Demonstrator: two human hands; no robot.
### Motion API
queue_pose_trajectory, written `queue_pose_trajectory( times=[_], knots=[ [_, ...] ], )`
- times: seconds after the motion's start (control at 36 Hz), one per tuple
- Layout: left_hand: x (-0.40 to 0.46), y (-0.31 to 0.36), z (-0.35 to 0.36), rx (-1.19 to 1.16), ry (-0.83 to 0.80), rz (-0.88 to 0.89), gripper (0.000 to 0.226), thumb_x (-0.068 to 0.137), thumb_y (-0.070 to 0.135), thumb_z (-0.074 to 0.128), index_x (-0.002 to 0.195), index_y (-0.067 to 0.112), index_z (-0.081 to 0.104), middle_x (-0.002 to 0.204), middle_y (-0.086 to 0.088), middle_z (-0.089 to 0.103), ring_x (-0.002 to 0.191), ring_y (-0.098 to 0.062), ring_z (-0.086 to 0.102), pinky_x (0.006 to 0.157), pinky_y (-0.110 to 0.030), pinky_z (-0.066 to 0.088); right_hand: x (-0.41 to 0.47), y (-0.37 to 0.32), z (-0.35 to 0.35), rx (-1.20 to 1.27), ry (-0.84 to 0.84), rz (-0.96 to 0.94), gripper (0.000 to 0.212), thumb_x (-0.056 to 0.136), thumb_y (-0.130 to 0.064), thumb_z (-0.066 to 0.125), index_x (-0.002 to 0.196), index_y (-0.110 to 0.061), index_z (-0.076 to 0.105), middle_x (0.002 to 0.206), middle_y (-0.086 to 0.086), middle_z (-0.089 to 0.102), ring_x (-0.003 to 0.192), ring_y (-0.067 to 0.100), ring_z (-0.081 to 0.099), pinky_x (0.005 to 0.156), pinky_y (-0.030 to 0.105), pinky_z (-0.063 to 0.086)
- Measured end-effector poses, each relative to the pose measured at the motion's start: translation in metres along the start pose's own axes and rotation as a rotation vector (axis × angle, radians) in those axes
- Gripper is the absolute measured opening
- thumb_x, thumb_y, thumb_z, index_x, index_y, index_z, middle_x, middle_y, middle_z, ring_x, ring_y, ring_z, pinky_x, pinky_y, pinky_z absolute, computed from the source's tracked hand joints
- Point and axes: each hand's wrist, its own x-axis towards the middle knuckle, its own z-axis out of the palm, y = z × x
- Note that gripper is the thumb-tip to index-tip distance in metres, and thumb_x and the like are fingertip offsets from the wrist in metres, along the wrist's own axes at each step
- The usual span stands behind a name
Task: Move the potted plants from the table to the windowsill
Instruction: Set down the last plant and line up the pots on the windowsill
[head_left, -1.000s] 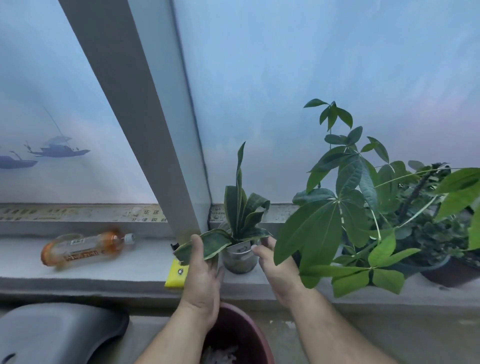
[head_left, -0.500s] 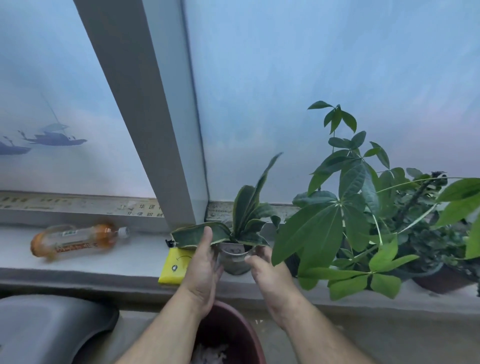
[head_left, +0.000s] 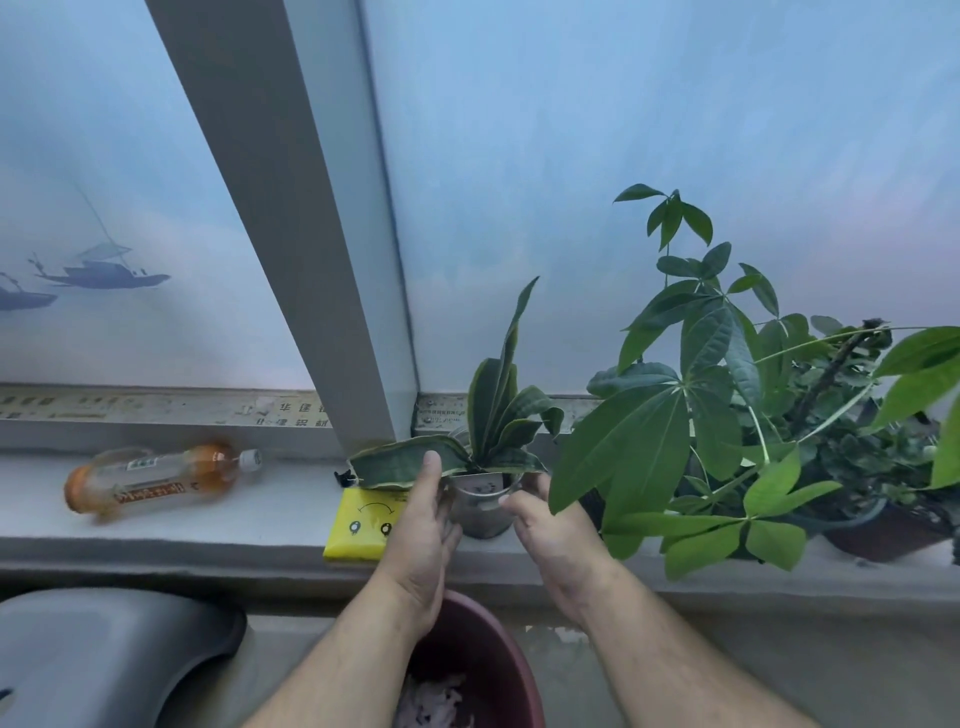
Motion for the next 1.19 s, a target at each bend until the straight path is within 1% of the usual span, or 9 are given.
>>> queue_pose_trajectory(
  times=[0.22,0.39,0.53,0.64,0.72,0.78,0.94,1.08,1.19],
  knots=[
    [-0.008,0.004,0.006,-0.01,0.032,-0.023,0.029,0.103,0.053,0.035,0.103,0.036,0.059,0.074,0.028,0.073,0.1,0.003,0.056,0.122,-0.042,0.027,-0.01,-0.01,-0.005,-0.042,-0.001,-0.005,0.049,0.072,-0.034,0.072,0.118,-0.02,0.063,0.122,0.006,0.069,0.12,0.02,0.062,0.115,0.046,0.041],
    [-0.025,0.01,0.009,-0.025,0.109,-0.121,0.068,0.102,0.051,0.045,0.153,0.009,0.033,0.154,-0.011,0.044,0.142,-0.025,0.043,0.117,-0.045,0.036,-0.017,-0.016,-0.008,-0.052,-0.002,0.067,0.041,0.08,-0.011,0.067,0.121,-0.011,0.059,0.119,0.014,0.065,0.114,0.022,0.062,0.109,0.038,0.044],
    [-0.035,-0.012,0.032,0.064,0.16,-0.058,0.022,0.103,0.027,0.049,0.118,0.014,0.058,0.115,-0.004,0.064,0.111,-0.02,0.063,0.102,-0.044,0.052,-0.04,-0.024,-0.017,-0.121,-0.051,0.146,0.019,0.075,-0.019,0.063,0.093,-0.022,0.062,0.095,-0.001,0.062,0.107,0.02,0.061,0.112,0.05,0.043],
    [-0.027,-0.033,0.056,0.141,0.192,-0.088,0.031,0.086,0.027,0.054,0.115,0.019,0.061,0.116,-0.008,0.07,0.108,-0.023,0.066,0.101,-0.049,0.052,-0.066,-0.034,-0.03,-0.148,0.053,0.177,0.043,0.085,-0.015,0.064,0.118,0.011,0.056,0.12,0.033,0.059,0.123,0.038,0.058,0.108,0.049,0.043],
    [-0.022,-0.045,0.077,0.203,0.186,-0.045,0.022,0.097,0.017,0.051,0.118,0.021,0.057,0.111,-0.004,0.07,0.098,-0.018,0.067,0.091,-0.038,0.053,-0.084,-0.039,-0.046,-0.25,0.148,0.17,0.034,0.076,-0.037,0.072,0.095,-0.009,0.072,0.087,0.006,0.077,0.091,0.021,0.072,0.089,0.038,0.057],
    [-0.019,-0.051,0.087,0.231,0.151,0.038,0.019,0.098,0.017,0.053,0.115,0.022,0.06,0.107,0.0,0.07,0.091,-0.011,0.066,0.083,-0.033,0.051,-0.09,-0.04,-0.063,-0.342,0.247,0.081,0.01,0.087,-0.024,0.069,0.08,-0.016,0.069,0.078,-0.004,0.074,0.085,0.016,0.068,0.08,0.033,0.053],
    [-0.017,-0.052,0.091,0.358,0.053,0.097,0.02,0.099,0.019,0.058,0.117,0.028,0.059,0.104,0.015,0.069,0.1,-0.001,0.065,0.09,-0.029,0.051,-0.091,-0.05,-0.104,-0.275,0.498,0.0,0.015,0.094,-0.005,0.058,0.087,-0.012,0.069,0.079,-0.002,0.064,0.071,0.006,0.053,0.057,0.016,0.043],
    [-0.009,-0.049,0.096,0.554,-0.031,0.203,0.034,0.094,-0.002,0.056,0.126,0.009,0.062,0.122,-0.008,0.069,0.123,-0.027,0.059,0.111,-0.045,0.043,-0.073,-0.037,-0.122,-0.234,0.442,-0.049,0.017,0.095,-0.006,0.058,0.087,-0.021,0.062,0.08,-0.011,0.062,0.079,0.013,0.057,0.063,0.02,0.042],
    [-0.008,-0.049,0.104,0.555,-0.033,0.3,0.045,0.092,-0.012,0.05,0.079,0.031,0.055,0.085,0.008,0.059,0.084,-0.01,0.055,0.073,-0.015,0.045,-0.054,-0.034,-0.122,-0.253,0.331,-0.07,0.026,0.097,0.002,0.052,0.082,-0.02,0.053,0.075,-0.011,0.053,0.073,0.008,0.051,0.052,0.006,0.039]
  ],
)
